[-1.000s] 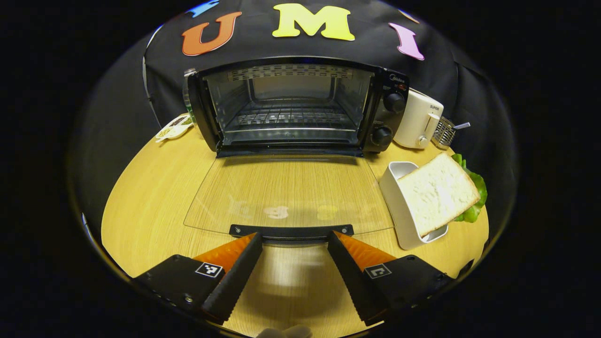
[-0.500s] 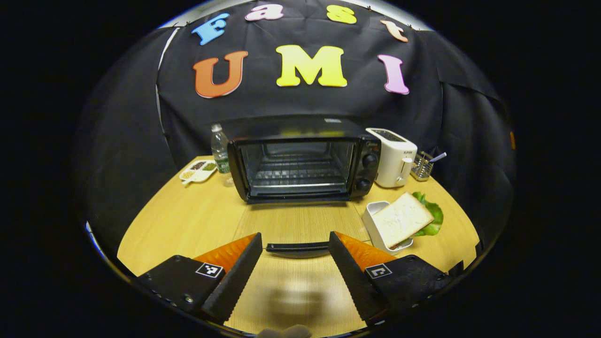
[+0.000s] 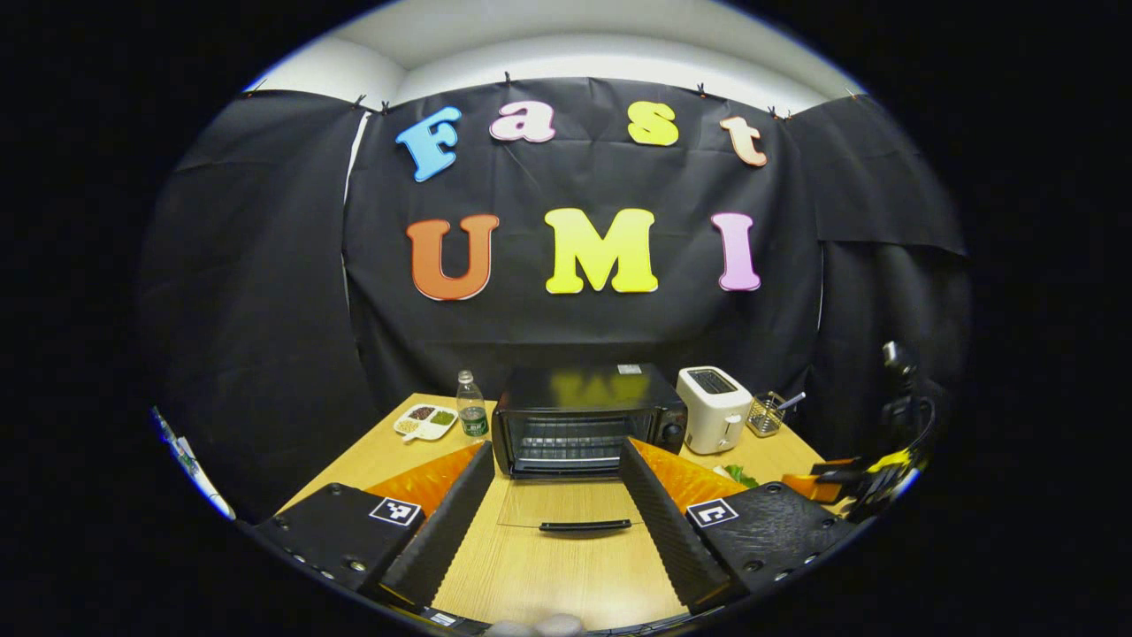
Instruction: Open the electric oven with the left hand, put the food in, and close the electric oven.
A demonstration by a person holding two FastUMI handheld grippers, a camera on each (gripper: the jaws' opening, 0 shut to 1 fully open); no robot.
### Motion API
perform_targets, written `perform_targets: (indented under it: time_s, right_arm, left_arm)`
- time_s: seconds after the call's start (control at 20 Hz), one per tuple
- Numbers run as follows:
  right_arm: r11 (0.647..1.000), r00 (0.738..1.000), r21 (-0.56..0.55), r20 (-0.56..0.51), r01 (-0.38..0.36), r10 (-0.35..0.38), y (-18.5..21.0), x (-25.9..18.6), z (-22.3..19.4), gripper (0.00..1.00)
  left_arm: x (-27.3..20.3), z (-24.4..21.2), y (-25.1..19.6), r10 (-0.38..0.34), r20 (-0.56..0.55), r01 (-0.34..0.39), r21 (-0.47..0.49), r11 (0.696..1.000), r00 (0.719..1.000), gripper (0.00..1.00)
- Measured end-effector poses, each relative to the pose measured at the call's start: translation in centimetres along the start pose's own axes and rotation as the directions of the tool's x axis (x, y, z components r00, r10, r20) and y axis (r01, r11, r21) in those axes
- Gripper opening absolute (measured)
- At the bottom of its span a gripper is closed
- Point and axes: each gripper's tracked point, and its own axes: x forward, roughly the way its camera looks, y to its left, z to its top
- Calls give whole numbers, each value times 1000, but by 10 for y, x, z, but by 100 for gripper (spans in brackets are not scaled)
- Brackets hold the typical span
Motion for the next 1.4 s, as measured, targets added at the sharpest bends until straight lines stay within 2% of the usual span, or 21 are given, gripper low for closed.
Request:
perform_targets:
  time_s: [0.05,0.1,0.2,0.25,0.3,0.4,0.45,0.5,0.55,0.6,0.65,0.7,0.75,0.85,0.9,1.0,1.05,1.25,1.4]
  right_arm:
    - [999,999,17,-26,-34,34,4,14,-4,89]
    - [997,996,34,-54,-65,67,7,26,-7,98]
    - [990,987,68,-97,-122,128,15,54,-10,97]
    - [987,983,83,-109,-138,147,17,65,-8,86]
    - [982,978,100,-121,-161,173,20,76,-6,96]
    - [969,964,142,-144,-204,224,25,88,-4,96]
    - [963,959,156,-147,-219,242,27,98,-2,84]
    - [960,955,172,-159,-221,249,26,106,-2,93]
    - [955,950,197,-175,-222,257,25,111,-4,79]
    - [945,942,230,-188,-232,277,26,114,-5,72]
    - [933,933,266,-199,-244,301,29,115,-6,69]
    - [919,924,298,-202,-258,325,32,115,-6,71]
    - [912,921,318,-201,-261,334,31,116,-6,53]
    - [895,914,353,-193,-274,356,34,112,0,47]
    - [895,915,356,-197,-268,352,35,110,0,38]
    - [903,918,327,-187,-277,349,40,104,7,33]
    - [907,921,315,-176,-280,346,43,98,12,42]
    - [902,941,312,-61,-299,333,60,69,57,41]
    - [879,946,355,62,-319,318,86,47,85,41]
  left_arm:
    - [-7,12,-1,13,17,-13,-1,1000,1000,94]
    - [-14,22,-3,26,29,-26,-4,1000,999,93]
    - [-25,34,-6,56,38,-55,-19,998,998,93]
    - [-29,39,-8,73,41,-72,-26,997,996,93]
    - [-32,43,-8,93,45,-92,-28,995,995,93]
    - [-35,42,-8,133,32,-132,-34,991,991,93]
    - [-36,41,-9,151,25,-150,-39,988,988,93]
    - [-38,40,-9,170,16,-170,-42,985,985,93]
    - [-38,37,-10,185,7,-184,-46,982,983,93]
    - [-39,35,-12,194,-3,-194,-51,980,981,93]
    - [-38,35,-12,207,-6,-207,-51,977,978,93]
    - [-38,35,-11,219,-9,-219,-47,975,976,94]
    - [-37,35,-12,226,-9,-226,-45,973,974,94]
    - [-35,35,-15,227,-10,-227,-44,973,974,94]
    - [-35,35,-17,224,-7,-224,-39,974,975,93]
    - [-31,31,-13,227,-1,-227,-16,974,974,93]
    - [-30,29,-11,222,1,-222,-14,975,975,93]
    - [-23,24,-5,180,14,-180,-20,984,984,94]
    - [-18,11,3,126,-3,-126,-1,992,992,94]
